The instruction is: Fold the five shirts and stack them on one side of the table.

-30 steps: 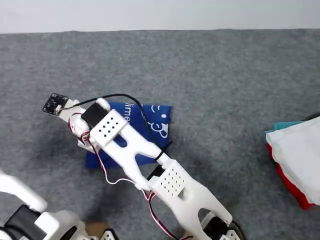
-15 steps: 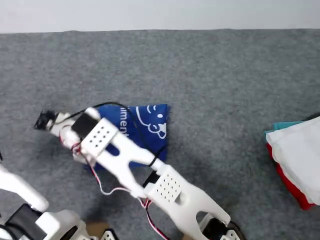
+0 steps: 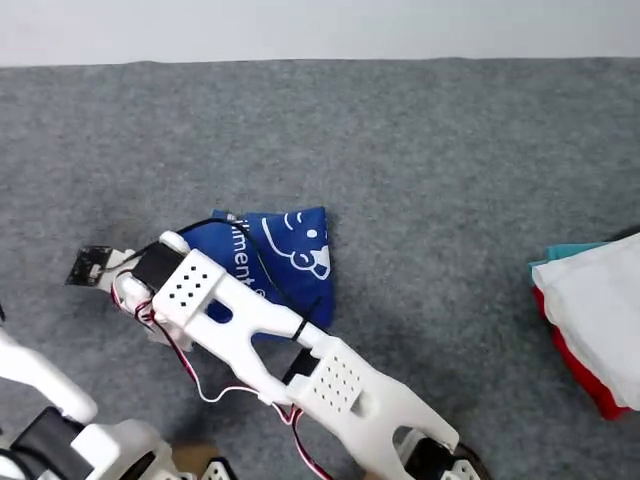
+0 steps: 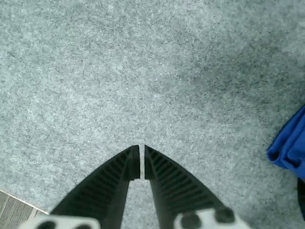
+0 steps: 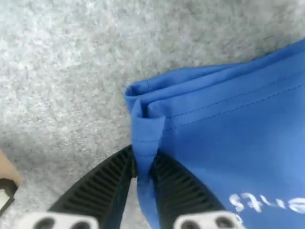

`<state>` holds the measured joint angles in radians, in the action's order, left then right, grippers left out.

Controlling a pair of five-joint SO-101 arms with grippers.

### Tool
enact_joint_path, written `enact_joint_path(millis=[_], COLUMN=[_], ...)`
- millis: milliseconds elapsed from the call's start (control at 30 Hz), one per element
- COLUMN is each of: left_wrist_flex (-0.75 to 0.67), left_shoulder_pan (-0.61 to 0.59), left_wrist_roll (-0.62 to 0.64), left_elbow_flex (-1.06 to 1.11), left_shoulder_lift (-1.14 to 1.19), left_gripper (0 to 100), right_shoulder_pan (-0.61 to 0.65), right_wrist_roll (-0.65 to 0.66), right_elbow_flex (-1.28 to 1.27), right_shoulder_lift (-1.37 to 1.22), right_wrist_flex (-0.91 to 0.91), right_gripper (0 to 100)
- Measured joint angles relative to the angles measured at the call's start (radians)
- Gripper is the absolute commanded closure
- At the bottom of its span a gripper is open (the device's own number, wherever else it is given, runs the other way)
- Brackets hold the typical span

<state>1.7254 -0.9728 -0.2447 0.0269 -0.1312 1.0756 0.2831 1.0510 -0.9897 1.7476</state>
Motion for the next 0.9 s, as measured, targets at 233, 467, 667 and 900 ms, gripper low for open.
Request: enact_joint_path(millis=[233,467,667,900], left_wrist_flex=[0.000,0.000,0.000,0.000], left_shoulder_pan=[0.000,0.000,0.000,0.000], left_wrist_roll=[0.000,0.000,0.000,0.000], left_elbow_flex=[0.000,0.000,0.000,0.000], left_shoulder_lift=[0.000,0.000,0.000,0.000], left_gripper=[97,97,97,97], right_shoulder_pan=[-0.009,-0.080,-0.129,-0.130], right_wrist_roll=[-0.017,-0.017,-0.017,-0.023], right_elbow_flex=[0.103,0.279,0.203,-0.055], right_shoulder_lift=[-0.015,-0.005,0.098,0.124], right_wrist_flex=[0.005,0.006,0.006,0.006], right_gripper=[80.4,80.5,90.0,98.8])
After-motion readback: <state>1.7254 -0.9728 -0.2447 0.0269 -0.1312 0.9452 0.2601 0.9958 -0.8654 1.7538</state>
